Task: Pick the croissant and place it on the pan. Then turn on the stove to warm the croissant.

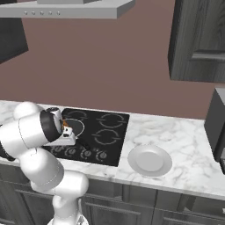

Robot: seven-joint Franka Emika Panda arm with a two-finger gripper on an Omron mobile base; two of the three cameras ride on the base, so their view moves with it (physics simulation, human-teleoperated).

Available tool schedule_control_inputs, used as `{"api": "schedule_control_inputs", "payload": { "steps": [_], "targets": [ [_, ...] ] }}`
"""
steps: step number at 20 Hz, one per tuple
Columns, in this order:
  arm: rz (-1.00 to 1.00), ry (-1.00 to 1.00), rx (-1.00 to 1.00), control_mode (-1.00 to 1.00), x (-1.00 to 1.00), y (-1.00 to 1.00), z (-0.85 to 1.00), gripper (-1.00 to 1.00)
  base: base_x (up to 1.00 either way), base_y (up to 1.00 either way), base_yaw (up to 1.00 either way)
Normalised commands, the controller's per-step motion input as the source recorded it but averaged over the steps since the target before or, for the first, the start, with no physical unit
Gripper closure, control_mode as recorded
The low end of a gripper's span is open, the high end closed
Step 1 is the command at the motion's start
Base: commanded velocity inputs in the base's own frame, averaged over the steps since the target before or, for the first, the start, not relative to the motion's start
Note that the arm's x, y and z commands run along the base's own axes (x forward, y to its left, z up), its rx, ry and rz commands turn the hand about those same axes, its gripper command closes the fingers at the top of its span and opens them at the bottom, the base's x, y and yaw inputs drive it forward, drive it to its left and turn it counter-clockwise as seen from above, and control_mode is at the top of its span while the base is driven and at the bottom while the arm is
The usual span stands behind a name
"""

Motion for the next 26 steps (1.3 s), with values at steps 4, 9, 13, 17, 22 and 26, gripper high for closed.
{"api": "schedule_control_inputs", "payload": {
  "steps": [4, 9, 13, 17, 22, 26],
  "targets": [
    [0.08, 0.0, 0.0, -1.0, -0.69, -0.09, -0.41, 1.0, 0.0, 0.0, 0.0],
    [0.23, 0.02, 0.0, -1.0, -0.79, 0.0, -0.32, 1.0, 0.0, 0.0, 0.0],
    [0.27, 0.04, 0.0, -1.0, -0.74, 0.0, -0.33, 1.0, 0.0, 0.0, 0.0],
    [0.28, 0.02, 0.0, -1.0, -0.67, 0.0, -0.3, 1.0, 0.0, 0.0, 0.0],
    [0.27, 0.04, 0.01, -1.0, -0.65, 0.0, -0.3, 1.0, 0.0, 0.0, 0.0],
    [0.27, 0.05, 0.01, -1.0, -0.53, 0.0, -0.27, 1.0, 0.0, 0.0, 0.0]
  ]
}}
